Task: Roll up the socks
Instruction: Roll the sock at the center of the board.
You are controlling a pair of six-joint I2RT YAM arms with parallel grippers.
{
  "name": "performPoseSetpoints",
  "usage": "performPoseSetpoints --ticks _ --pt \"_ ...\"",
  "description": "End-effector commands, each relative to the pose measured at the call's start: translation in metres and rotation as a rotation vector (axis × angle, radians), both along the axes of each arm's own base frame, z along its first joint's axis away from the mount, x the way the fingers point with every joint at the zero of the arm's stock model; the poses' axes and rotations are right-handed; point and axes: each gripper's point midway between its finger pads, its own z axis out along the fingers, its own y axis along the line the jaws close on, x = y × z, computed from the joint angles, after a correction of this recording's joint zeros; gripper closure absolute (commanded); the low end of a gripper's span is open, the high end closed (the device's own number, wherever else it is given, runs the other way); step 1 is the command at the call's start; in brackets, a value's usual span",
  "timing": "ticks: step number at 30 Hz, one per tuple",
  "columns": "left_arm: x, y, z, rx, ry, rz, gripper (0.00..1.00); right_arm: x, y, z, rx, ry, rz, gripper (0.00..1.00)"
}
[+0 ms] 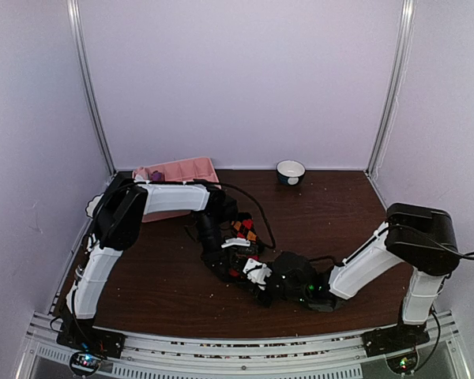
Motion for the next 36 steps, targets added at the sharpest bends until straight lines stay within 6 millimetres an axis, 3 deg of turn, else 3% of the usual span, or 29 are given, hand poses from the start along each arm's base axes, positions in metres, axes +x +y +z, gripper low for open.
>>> performPoseSetpoints --ticks 1,5,10,16,24,27,32,36 --pt "0.002 0.006 -0.013 0.033 -0.007 -0.021 0.9 0.005 0.004 -0.004 -0.022 0.012 -0.023 0.78" --pt "0.007 0.004 -0.012 0.019 -0.046 -0.021 0.84 0.007 0.005 -0.002 0.005 0.034 -0.047 0.91" --pt "0.012 0.004 -0.008 0.013 -0.091 -0.019 0.8 0.005 0.004 -0.007 0.029 0.089 -0.064 1.0" --pt "0.025 0.011 0.004 -0.003 -0.194 0.015 0.59 0.005 -0.006 -0.018 0.031 0.209 -0.125 1.0" --pt "0.065 0.016 0.07 -0.186 -0.618 0.143 0.55 0.008 -0.024 -0.025 0.134 0.409 -0.207 1.0" --pt "0.057 0.014 0.079 -0.229 -0.603 0.122 0.54 0.011 -0.027 -0.032 0.155 0.486 -0.231 1.0" --pt "0.023 0.007 0.072 -0.335 -0.484 0.025 0.54 0.022 -0.031 -0.04 0.21 0.641 -0.284 1.0" --pt "0.017 0.002 0.067 -0.361 -0.464 -0.006 0.51 0.024 -0.034 -0.039 0.253 0.735 -0.287 1.0"
